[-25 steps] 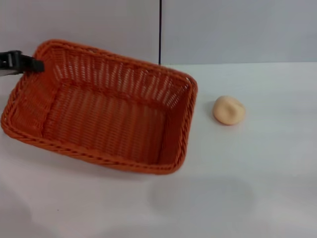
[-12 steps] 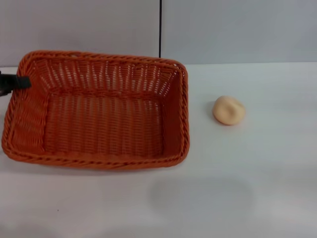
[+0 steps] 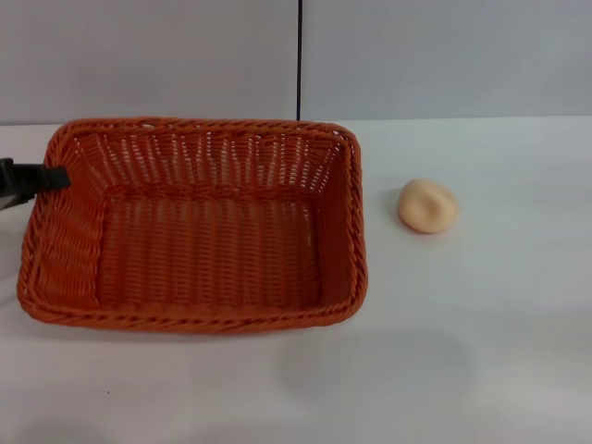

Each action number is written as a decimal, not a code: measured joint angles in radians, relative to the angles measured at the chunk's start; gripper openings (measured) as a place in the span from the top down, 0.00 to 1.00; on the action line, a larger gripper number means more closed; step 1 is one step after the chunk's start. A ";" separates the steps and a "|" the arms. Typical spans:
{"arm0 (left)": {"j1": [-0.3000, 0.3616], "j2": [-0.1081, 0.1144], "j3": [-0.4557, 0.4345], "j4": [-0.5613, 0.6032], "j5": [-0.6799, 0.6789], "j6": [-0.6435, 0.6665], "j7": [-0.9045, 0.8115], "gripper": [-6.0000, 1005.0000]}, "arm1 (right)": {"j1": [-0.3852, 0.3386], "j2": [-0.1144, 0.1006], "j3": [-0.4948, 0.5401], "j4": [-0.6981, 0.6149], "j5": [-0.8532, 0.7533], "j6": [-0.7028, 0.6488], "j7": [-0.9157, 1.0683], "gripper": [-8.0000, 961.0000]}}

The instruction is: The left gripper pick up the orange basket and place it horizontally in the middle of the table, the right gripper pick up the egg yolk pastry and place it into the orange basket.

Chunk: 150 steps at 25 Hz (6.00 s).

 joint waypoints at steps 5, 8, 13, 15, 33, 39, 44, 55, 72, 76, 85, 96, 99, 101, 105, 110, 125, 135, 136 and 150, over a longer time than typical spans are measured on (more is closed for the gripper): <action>0.007 0.002 0.000 -0.050 -0.021 -0.014 0.031 0.82 | 0.000 0.000 0.000 0.000 0.000 0.003 0.000 0.27; 0.007 0.006 0.000 -0.075 -0.043 -0.010 0.052 0.82 | 0.003 -0.001 0.000 0.000 0.000 0.004 0.000 0.27; -0.006 0.008 -0.003 -0.082 -0.056 0.008 0.066 0.82 | 0.009 -0.004 -0.001 0.002 -0.001 0.004 0.000 0.27; -0.012 0.014 -0.004 -0.080 -0.057 0.013 0.069 0.82 | 0.012 -0.004 -0.002 0.002 -0.001 0.004 0.000 0.27; -0.040 0.052 -0.079 -0.088 -0.298 0.012 0.378 0.25 | 0.005 -0.094 -0.190 -0.189 -0.298 0.122 0.416 0.27; -0.024 0.007 -0.065 -0.129 -0.540 0.023 0.675 0.25 | 0.054 -0.174 -0.200 -0.429 -0.776 0.079 0.874 0.27; -0.044 0.011 -0.038 -0.295 -0.699 0.059 0.902 0.26 | 0.189 -0.222 -0.201 -0.603 -1.219 -0.054 1.172 0.27; -0.118 0.003 -0.019 -0.520 -0.789 0.199 1.263 0.26 | 0.468 -0.169 -0.467 -0.594 -1.719 -0.083 1.380 0.27; -0.167 0.005 -0.003 -0.658 -0.823 0.237 1.446 0.26 | 0.553 -0.051 -0.700 -0.451 -1.807 0.145 1.464 0.27; -0.165 0.002 0.023 -0.665 -0.824 0.245 1.446 0.26 | 0.561 -0.039 -0.707 -0.424 -1.808 0.182 1.464 0.27; -0.168 0.001 0.026 -0.667 -0.826 0.253 1.446 0.26 | 0.566 -0.023 -0.764 -0.387 -1.811 0.264 1.473 0.27; -0.169 0.002 0.034 -0.676 -0.826 0.263 1.446 0.26 | 0.453 0.009 -0.759 -0.564 -1.788 0.249 1.468 0.61; -0.170 0.001 0.046 -0.676 -0.826 0.263 1.446 0.26 | 0.404 0.015 -0.756 -0.634 -1.748 0.246 1.468 0.64; -0.170 0.001 0.047 -0.676 -0.826 0.263 1.446 0.26 | 0.303 0.013 -0.754 -0.773 -1.625 0.254 1.452 0.66; -0.170 0.001 0.048 -0.676 -0.826 0.262 1.446 0.26 | 0.202 0.003 -0.735 -0.902 -1.400 0.250 1.367 0.69; -0.175 0.000 0.048 -0.676 -0.826 0.262 1.444 0.26 | 0.091 0.008 -0.721 -0.969 -0.974 0.170 1.110 0.75; -0.189 0.003 0.040 -0.678 -0.848 0.260 1.446 0.26 | 0.305 0.011 -0.853 -0.683 -0.903 -0.075 0.994 0.82; -0.182 0.004 0.040 -0.678 -0.861 0.257 1.446 0.26 | 0.287 0.017 -0.839 -0.696 -0.931 -0.061 1.024 0.60; -0.181 0.004 0.040 -0.678 -0.863 0.257 1.446 0.26 | 0.283 0.017 -0.835 -0.698 -0.929 -0.062 1.024 0.57; -0.173 0.003 0.040 -0.680 -0.905 0.255 1.453 0.26 | 0.071 0.024 -0.679 -0.759 -0.675 -0.100 0.783 0.13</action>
